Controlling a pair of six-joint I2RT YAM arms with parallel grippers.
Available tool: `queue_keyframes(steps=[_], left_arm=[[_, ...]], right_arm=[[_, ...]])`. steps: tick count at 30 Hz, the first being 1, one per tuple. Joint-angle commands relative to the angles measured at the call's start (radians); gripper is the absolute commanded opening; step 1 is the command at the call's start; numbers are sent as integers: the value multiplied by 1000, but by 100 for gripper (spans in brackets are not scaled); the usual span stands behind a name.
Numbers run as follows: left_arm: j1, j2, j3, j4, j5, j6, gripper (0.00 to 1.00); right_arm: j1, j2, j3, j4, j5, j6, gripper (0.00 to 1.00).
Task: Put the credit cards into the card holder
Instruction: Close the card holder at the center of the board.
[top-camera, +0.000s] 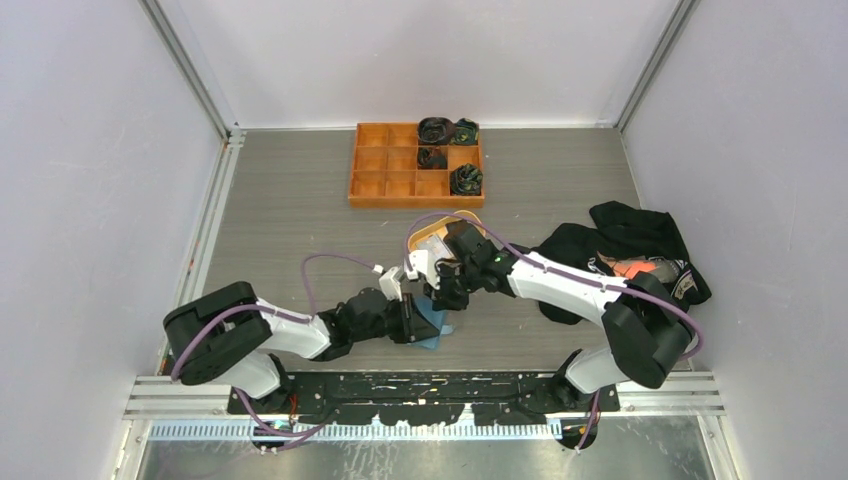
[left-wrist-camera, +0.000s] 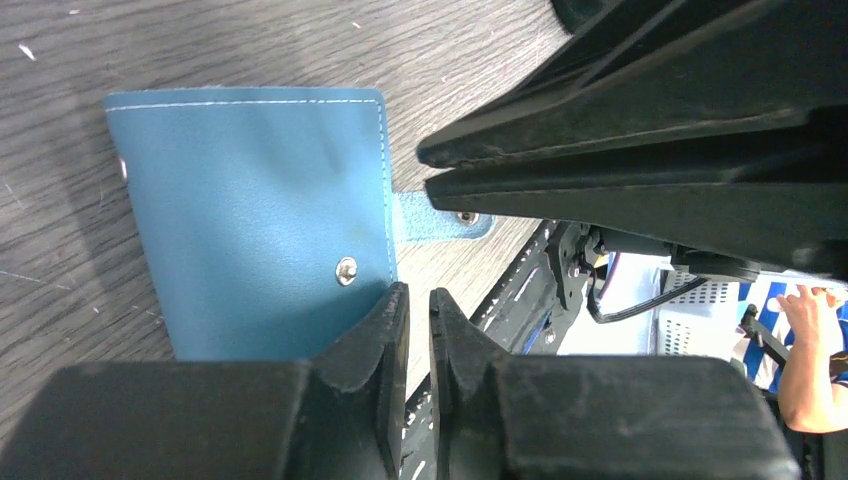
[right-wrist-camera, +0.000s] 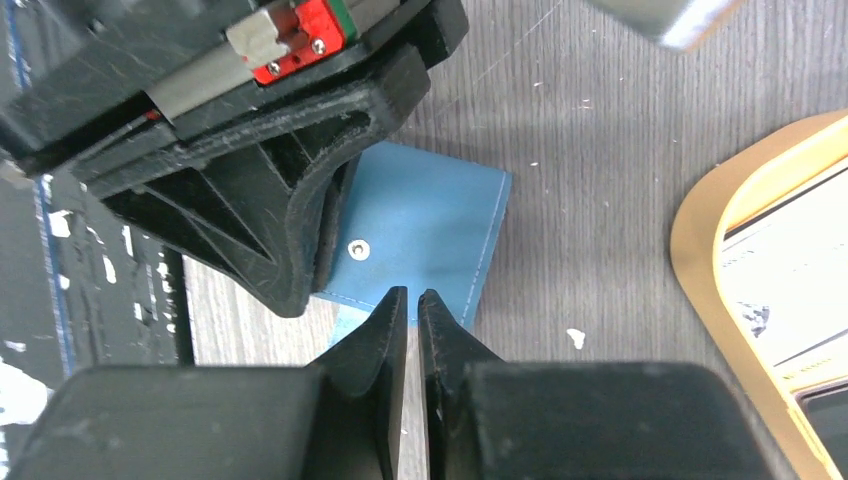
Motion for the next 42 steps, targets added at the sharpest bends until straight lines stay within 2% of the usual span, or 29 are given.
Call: queue_keyframes(steps=[1,7,15,18,21,22,25,28,31,37,42], left_arm=[[7,39,-34,208,6,-18,14],[8,38,-44,287,27,-13,14],[7,-90,-40,176,42,18,16],[7,-222,-45,29,34,46,19],[7,-436,-53,-272,-52,87,23],[7,-501,-59,-368,-96,95,27],[9,-678,-75,-620,-254,87,51],[10,-777,-91,-696,-292,77,59],[12,-761,-79,-710,-299,69,59],[11,-529,-21,-613,-252,68,59],[13,-364,42,-569,-223,79,52]], right_arm=[[-34,-20,18,84,-96,144,15],[-54,36,38,84,-120,268,16],[-54,169,125,-54,-91,289,15],[-53,176,130,-72,-58,279,15],[-59,177,140,-101,-56,247,15],[-61,177,142,-115,-59,235,15],[-66,177,146,-135,-71,207,16],[-68,176,145,-139,-81,199,16],[-69,179,146,-141,-85,199,17],[-70,180,146,-141,-89,201,17],[-73,172,148,-147,-99,201,17]])
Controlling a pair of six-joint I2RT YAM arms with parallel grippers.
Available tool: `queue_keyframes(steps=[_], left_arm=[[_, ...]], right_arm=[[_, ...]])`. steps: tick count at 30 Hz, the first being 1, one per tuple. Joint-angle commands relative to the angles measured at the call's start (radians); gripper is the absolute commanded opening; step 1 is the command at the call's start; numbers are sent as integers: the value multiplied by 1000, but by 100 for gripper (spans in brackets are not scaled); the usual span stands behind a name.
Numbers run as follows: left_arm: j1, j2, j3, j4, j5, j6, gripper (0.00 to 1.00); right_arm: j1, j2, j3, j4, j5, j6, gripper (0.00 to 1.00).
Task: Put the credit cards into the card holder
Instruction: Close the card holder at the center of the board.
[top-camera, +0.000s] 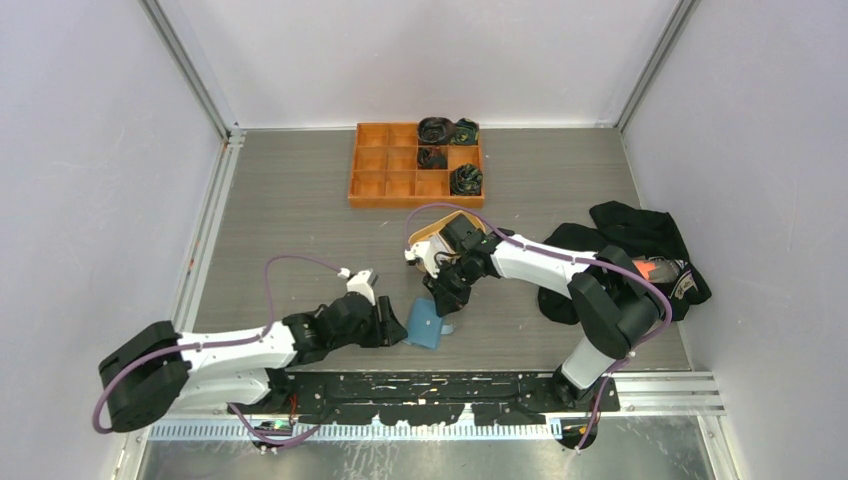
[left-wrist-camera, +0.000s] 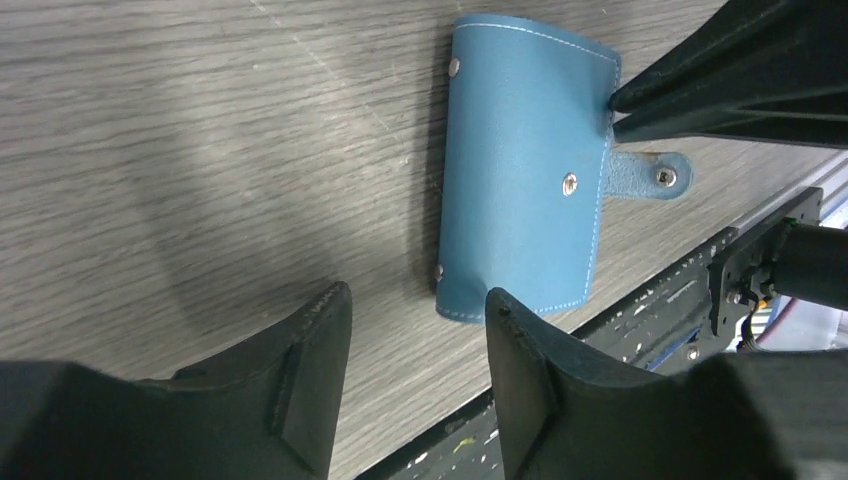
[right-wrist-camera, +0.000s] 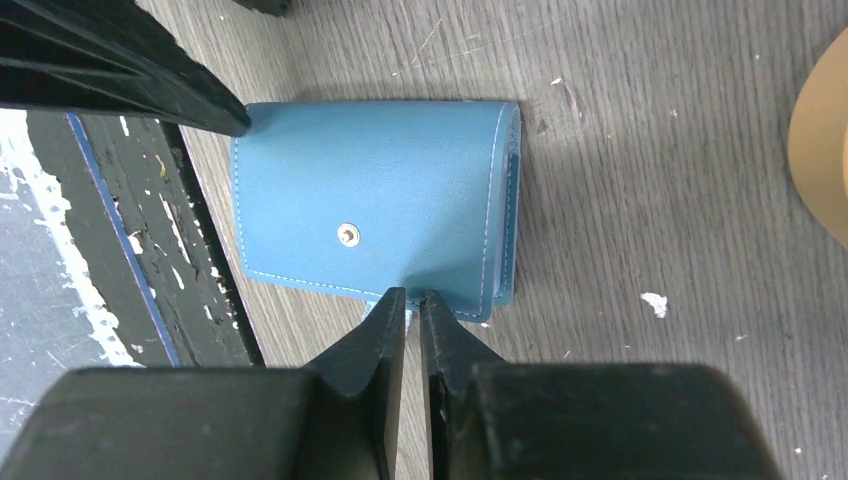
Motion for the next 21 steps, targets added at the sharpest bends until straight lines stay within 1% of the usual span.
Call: queue_keyframes(steps=[1,5,8,11,13,14,16,17,18,19,20,21], left_arm=[[5,91,85,92,30,21,51],[5,153,83,160,67,1,49],[5,194,88,184,78,-21,41],[4,227,90,193,71,-69,36],[2,252,87,206,66,-98,31],[0,266,85,214,62,-114,30],[-14,296,81,241,47,-145,27],[-23,308,81,252,35,-160,27],[-30,318,81,256,21,-175,26],[-41,322,81,261,4,-190,26],[-51,324,77,267,-31,-208,25],[-65,327,69,281,-61,-232,25]], right_arm=[[-6,-15,38,-5,-32,-9,17],[-10,-29,44,-19,-57,-16,19],[-14,-59,58,-48,-83,-35,22],[-23,-135,77,-102,-98,-72,27],[-32,-237,70,-123,-88,-110,32],[-38,-287,60,-128,-76,-130,38],[-57,-394,25,-117,-52,-168,59],[-81,-435,3,-106,-64,-169,75],[-118,-467,-15,-98,-115,-154,93],[-171,-487,-37,-90,-198,-115,99],[-219,-497,-60,-84,-278,-60,99],[-255,-494,-74,-108,-377,-46,100]])
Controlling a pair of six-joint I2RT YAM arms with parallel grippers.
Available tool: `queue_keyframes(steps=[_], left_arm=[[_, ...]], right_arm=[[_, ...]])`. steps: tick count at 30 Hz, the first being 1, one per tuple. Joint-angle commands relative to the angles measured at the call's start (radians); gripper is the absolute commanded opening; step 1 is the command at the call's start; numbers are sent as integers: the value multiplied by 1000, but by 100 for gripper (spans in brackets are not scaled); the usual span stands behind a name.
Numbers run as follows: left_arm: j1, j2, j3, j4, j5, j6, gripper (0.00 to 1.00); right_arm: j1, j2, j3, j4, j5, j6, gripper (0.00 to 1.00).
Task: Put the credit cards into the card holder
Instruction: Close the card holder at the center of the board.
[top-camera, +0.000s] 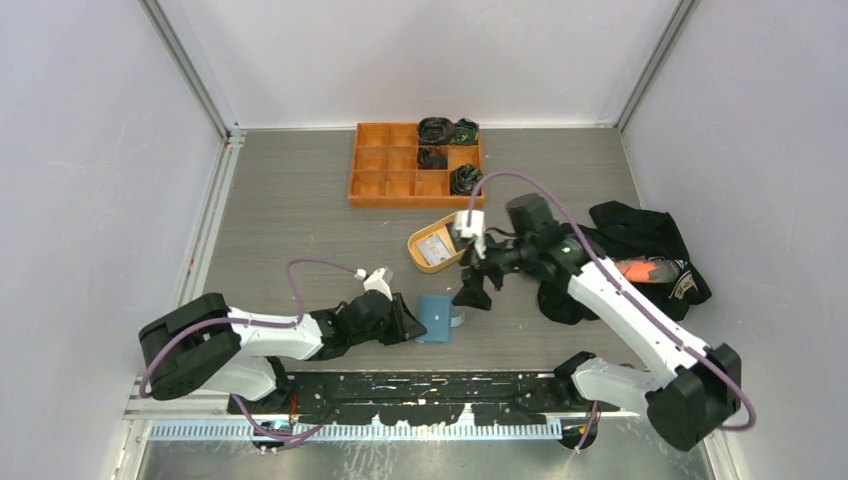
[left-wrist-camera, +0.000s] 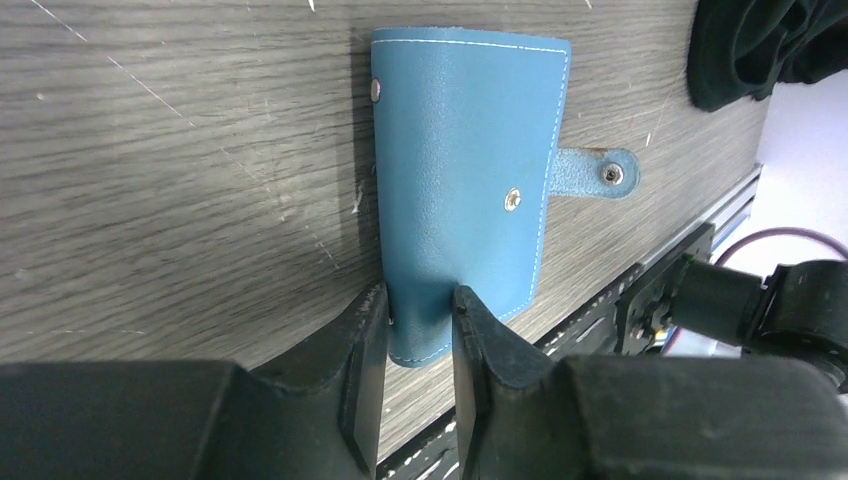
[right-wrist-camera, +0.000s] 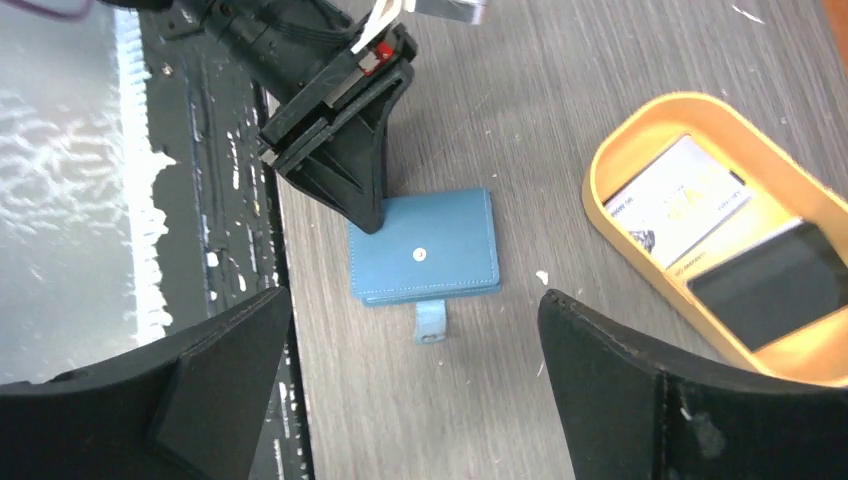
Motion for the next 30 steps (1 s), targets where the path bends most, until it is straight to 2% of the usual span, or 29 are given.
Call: queue_keyframes(steps=[1,3,7,11,15,17,21,27,30], left_arm=[[-55,31,-12,44,-143,-98,25],[-97,39,-23,84,-223,-147,25],[-187,79,-7,137,-384,-216,25],[-239,166,12,233,-491,-293,25],[-262,315,39,360,-527,-341,25],[-269,380,51,424,-531,-360,24],[-280,461,72,499,-541,-380,21],[-295,455,87,448,-591,-381,22],[-301,454,106,408,-600,-381,22]], right_arm=[[-148,-18,-63,-68,-280,44,100],[-151,16,-23,-141,-200,46,100],[-153,98,25,-160,69,196,90],[-153,147,13,-169,163,235,84],[-151,206,12,-167,207,260,76],[-137,233,10,-160,230,261,66],[-130,282,29,-162,303,280,56],[-133,284,46,-150,469,272,53],[-152,262,51,-149,472,270,50]])
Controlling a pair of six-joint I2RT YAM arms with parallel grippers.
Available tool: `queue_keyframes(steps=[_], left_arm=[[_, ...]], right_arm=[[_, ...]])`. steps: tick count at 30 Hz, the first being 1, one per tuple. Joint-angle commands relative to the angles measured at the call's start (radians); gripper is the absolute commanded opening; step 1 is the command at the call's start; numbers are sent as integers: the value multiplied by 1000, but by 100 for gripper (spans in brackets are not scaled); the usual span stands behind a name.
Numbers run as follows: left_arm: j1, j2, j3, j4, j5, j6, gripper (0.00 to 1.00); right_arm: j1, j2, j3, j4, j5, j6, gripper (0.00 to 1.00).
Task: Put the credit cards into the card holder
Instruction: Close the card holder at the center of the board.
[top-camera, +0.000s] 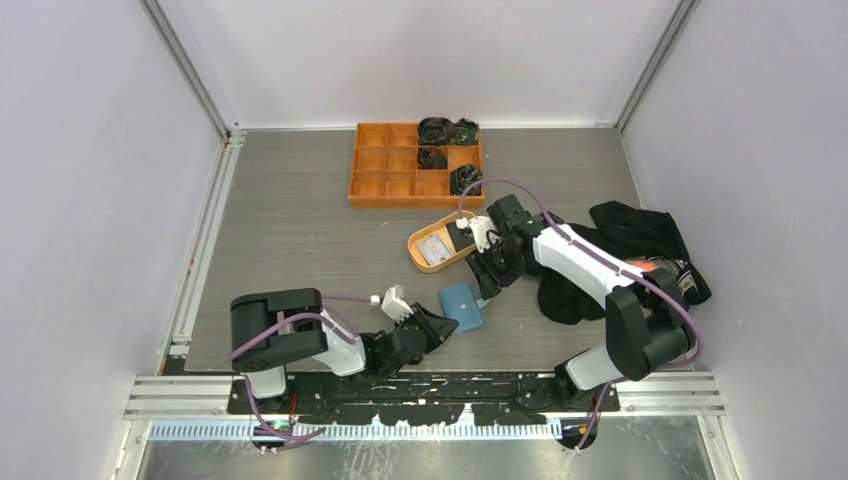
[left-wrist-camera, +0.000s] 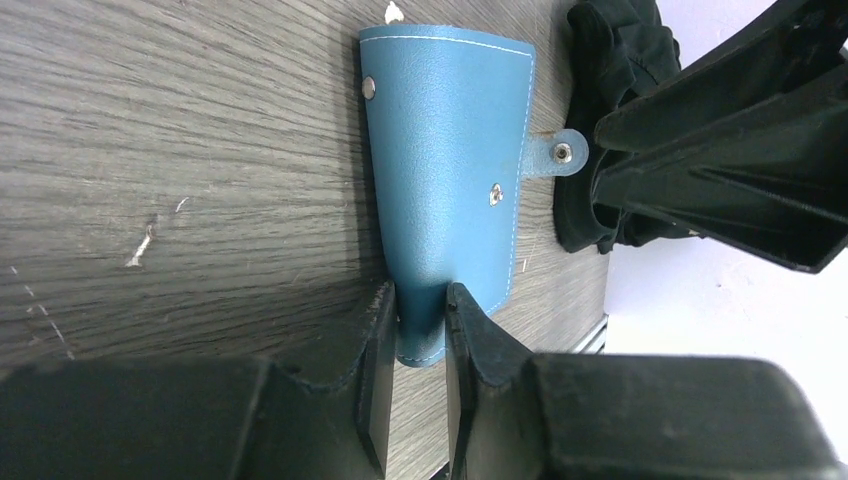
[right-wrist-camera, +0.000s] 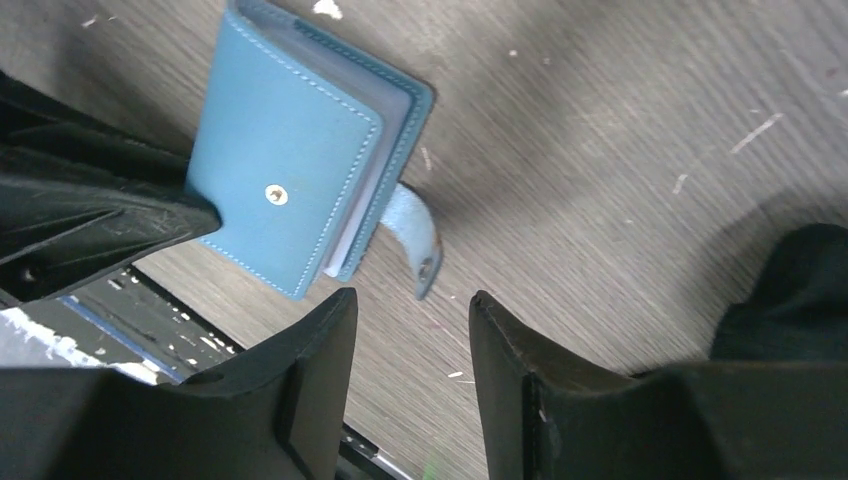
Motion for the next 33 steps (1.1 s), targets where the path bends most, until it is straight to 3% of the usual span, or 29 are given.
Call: queue_keyframes(steps=[1,16,23,28,33], left_arm=[[-13,15,27,-120,-60,16,22],[-28,42,60,-123,-67,27,24],[-29,39,63,-123,-71,42,26],[-28,27,62,-107,-57,88,31],[-28,-4,36,-56,-41,182,43]], right_arm=[[-21,-48,43,19,73,6,49],[-25,56,69,-15,17,1,31],[-25,61,75,-23,15,-2,15],[-25,56,83,-28,-7,-25,2],[-23,31,77,9,-16,-54,1]])
